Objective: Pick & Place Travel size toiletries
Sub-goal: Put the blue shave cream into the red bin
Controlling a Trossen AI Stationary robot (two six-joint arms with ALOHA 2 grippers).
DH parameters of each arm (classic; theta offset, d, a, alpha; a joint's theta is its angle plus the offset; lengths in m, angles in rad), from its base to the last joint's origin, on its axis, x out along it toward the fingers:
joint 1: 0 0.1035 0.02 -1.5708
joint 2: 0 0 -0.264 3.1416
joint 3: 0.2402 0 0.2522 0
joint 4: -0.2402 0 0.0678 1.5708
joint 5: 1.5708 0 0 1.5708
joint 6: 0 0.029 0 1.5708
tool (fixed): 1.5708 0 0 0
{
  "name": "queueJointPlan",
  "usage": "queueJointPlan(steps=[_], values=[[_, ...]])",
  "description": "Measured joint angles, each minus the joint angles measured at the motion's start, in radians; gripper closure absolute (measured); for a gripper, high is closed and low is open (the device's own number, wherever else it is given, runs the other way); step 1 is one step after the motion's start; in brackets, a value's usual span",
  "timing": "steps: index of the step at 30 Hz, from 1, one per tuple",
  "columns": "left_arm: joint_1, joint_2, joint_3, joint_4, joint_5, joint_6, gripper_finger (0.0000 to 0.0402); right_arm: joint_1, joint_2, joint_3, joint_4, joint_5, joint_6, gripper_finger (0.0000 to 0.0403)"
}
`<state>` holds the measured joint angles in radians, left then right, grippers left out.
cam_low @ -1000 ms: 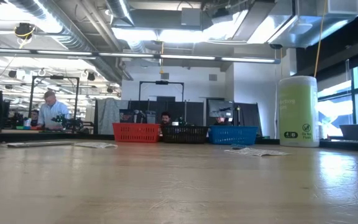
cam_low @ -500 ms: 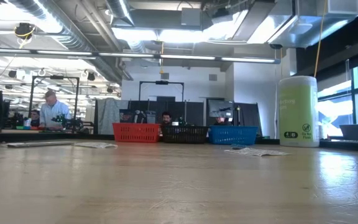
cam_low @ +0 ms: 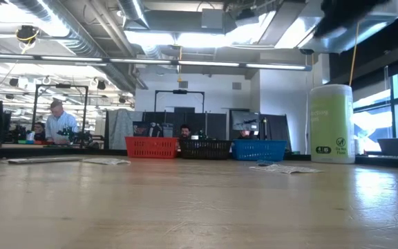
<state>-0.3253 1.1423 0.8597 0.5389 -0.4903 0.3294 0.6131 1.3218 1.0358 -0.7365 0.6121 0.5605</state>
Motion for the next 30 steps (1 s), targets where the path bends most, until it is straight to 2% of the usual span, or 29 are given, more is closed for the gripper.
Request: queueJointPlan(steps=[6,11,14,20,30], values=[[0.064,0.0,0.016,-0.124,0.003,-0.079,0.0398,-0.033,-0.092,-0.155,0.013,-0.01,0.07,0.0398],[0.126,0.004,0.106,-0.334,0.109,-0.159,0.0398,-0.048,-0.227,-0.284,0.101,-0.019,0.06,0.04],[0.153,0.006,0.158,-0.432,0.132,-0.19,0.0398,-0.06,-0.314,-0.337,0.116,-0.025,0.036,0.04],[0.213,0.006,0.255,-0.629,0.14,-0.259,0.0398,-0.073,-0.428,-0.371,0.092,-0.01,0.017,0.0387],[0.372,0.007,0.378,-0.853,0.297,-0.375,0.0398,-0.073,-0.437,-0.368,0.101,-0.039,-0.022,0.0363]])
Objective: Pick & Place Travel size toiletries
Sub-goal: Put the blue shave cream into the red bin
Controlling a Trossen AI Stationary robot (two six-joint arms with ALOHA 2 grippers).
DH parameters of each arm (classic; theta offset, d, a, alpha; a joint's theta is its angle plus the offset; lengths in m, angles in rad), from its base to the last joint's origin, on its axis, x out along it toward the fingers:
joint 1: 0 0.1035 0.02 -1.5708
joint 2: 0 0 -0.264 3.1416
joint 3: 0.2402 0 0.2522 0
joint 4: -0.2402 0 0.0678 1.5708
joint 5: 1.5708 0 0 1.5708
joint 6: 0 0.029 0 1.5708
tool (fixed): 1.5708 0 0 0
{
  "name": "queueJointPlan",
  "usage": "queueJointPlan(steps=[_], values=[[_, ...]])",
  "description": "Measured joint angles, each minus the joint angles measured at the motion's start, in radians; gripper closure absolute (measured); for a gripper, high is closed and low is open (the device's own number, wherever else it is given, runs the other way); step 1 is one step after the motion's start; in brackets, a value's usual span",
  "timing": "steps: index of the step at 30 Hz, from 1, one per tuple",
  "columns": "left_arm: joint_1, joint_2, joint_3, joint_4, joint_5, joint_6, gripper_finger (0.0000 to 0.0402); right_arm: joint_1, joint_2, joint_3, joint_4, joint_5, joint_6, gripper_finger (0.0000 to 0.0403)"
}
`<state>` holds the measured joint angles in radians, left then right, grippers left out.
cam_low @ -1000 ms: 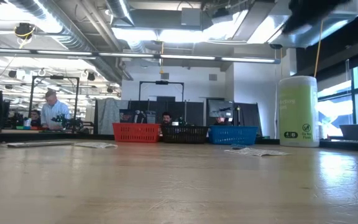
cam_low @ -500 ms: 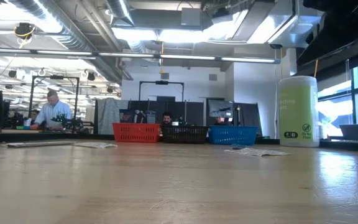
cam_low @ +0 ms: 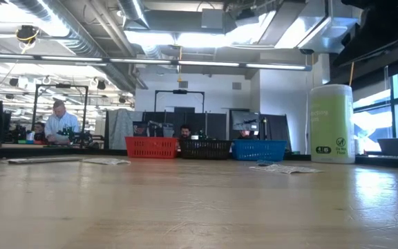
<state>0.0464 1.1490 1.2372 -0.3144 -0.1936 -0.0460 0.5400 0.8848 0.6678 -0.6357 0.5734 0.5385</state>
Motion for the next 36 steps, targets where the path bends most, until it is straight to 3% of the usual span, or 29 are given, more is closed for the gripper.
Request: queueJointPlan(steps=[7,13,23,36], values=[[0.076,0.063,0.082,-0.181,0.092,0.0,0.0398,0.0,0.0,0.001,0.0,-0.016,0.0,0.0351],[0.122,0.171,0.208,-0.41,0.069,0.117,0.0398,0.0,0.0,0.002,0.008,-0.016,0.0,0.0339],[0.222,0.346,0.444,-0.642,0.005,0.098,0.0398,0.0,0.0,0.002,0.008,-0.016,0.0,0.032],[0.463,0.427,0.468,-0.749,-0.024,-0.065,0.0398,0.0,0.0,0.002,0.008,-0.015,0.0,0.0299]])
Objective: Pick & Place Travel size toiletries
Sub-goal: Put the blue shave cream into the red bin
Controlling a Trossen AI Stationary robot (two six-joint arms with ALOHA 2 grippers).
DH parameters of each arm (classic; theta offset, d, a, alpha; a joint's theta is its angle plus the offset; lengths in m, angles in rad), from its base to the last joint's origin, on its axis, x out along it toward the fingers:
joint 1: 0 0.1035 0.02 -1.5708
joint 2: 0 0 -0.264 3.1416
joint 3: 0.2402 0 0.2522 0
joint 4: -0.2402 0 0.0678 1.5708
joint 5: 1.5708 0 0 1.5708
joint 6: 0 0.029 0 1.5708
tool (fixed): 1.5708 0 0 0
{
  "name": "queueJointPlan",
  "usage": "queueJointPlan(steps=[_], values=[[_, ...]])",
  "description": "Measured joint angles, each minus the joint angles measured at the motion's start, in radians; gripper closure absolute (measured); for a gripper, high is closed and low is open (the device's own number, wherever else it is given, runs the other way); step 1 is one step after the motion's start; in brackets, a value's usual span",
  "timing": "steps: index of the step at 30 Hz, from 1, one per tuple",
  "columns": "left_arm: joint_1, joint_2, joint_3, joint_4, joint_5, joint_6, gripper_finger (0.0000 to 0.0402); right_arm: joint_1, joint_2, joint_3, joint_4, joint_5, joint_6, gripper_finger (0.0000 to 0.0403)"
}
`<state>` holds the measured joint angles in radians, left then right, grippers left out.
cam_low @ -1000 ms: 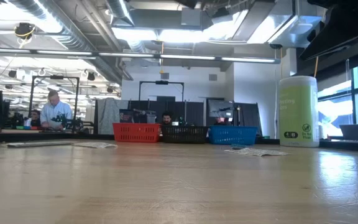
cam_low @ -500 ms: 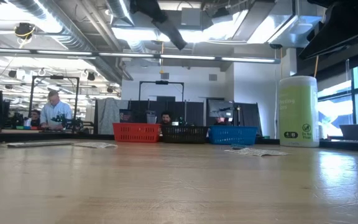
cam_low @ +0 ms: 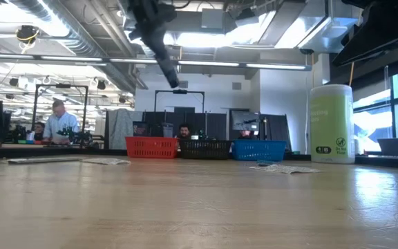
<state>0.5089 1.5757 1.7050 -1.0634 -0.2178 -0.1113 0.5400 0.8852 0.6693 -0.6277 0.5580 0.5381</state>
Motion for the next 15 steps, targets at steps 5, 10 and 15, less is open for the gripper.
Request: queueJointPlan(steps=[5,10,15], values=[[0.089,0.0,0.0,0.005,0.002,-0.024,0.0398,0.0,0.0,0.0,0.0,0.0,0.0,0.029],[0.178,0.011,0.0,0.018,0.058,-0.002,0.0399,0.0,0.0,0.0,0.0,0.0,0.0,0.028],[0.26,0.063,0.016,0.026,0.128,0.077,0.0399,0.0,0.0,0.0,0.0,0.0,-0.001,0.0272]])
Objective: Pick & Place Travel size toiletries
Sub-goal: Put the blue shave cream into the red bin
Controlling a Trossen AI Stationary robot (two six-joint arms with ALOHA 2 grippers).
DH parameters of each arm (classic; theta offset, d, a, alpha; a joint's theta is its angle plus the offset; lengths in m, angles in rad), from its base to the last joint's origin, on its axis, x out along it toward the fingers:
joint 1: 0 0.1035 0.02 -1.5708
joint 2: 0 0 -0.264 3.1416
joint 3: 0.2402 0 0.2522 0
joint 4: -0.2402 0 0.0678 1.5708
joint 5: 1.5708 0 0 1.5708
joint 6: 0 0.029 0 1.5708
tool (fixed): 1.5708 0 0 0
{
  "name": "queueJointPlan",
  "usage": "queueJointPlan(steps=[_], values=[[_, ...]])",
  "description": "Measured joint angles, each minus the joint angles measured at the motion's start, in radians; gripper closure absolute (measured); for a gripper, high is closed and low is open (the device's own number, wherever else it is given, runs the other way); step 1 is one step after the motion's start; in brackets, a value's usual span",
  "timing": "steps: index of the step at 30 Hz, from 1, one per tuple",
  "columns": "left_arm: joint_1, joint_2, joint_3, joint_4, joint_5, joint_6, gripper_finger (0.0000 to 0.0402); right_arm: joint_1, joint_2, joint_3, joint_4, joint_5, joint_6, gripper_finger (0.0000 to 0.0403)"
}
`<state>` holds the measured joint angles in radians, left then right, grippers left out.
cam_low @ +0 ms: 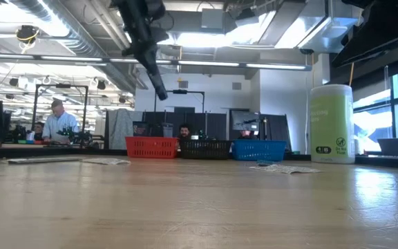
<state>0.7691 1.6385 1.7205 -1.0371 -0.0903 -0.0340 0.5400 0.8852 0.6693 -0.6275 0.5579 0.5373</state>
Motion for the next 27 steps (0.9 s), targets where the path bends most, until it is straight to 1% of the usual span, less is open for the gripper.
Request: queueJointPlan(steps=[3,6,9,12,16,19,22,27], values=[[0.04,0.062,0.077,-0.039,0.008,0.03,0.0399,0.0,0.0,0.0,0.0,0.0,0.0,0.0267],[0.07,0.13,0.182,-0.126,0.01,0.066,0.0399,0.0,0.0,0.0,0.0,0.0,-0.002,0.0262],[0.073,0.185,0.267,-0.202,0.011,0.087,0.0399,0.0,0.0,0.0,0.0,0.0,-0.002,0.0257],[0.07,0.221,0.315,-0.264,0.028,0.117,0.0399,0.0,0.0,0.0,0.0,0.0,-0.002,0.0253],[0.082,0.246,0.325,-0.347,0.037,0.17,0.0399,0.0,0.0,0.0,0.0,0.0,-0.002,0.0247],[0.094,0.269,0.325,-0.385,0.042,0.177,0.0399,0.0,0.0,0.0,0.0,0.0,-0.002,0.0242],[0.099,0.291,0.325,-0.386,0.067,0.204,0.0399,0.0,0.0,0.0,0.0,0.0,-0.002,0.0237],[0.096,0.315,0.325,-0.376,0.076,0.24,0.0399,0.0,0.0,0.0,0.0,0.0,-0.002,0.0229]])
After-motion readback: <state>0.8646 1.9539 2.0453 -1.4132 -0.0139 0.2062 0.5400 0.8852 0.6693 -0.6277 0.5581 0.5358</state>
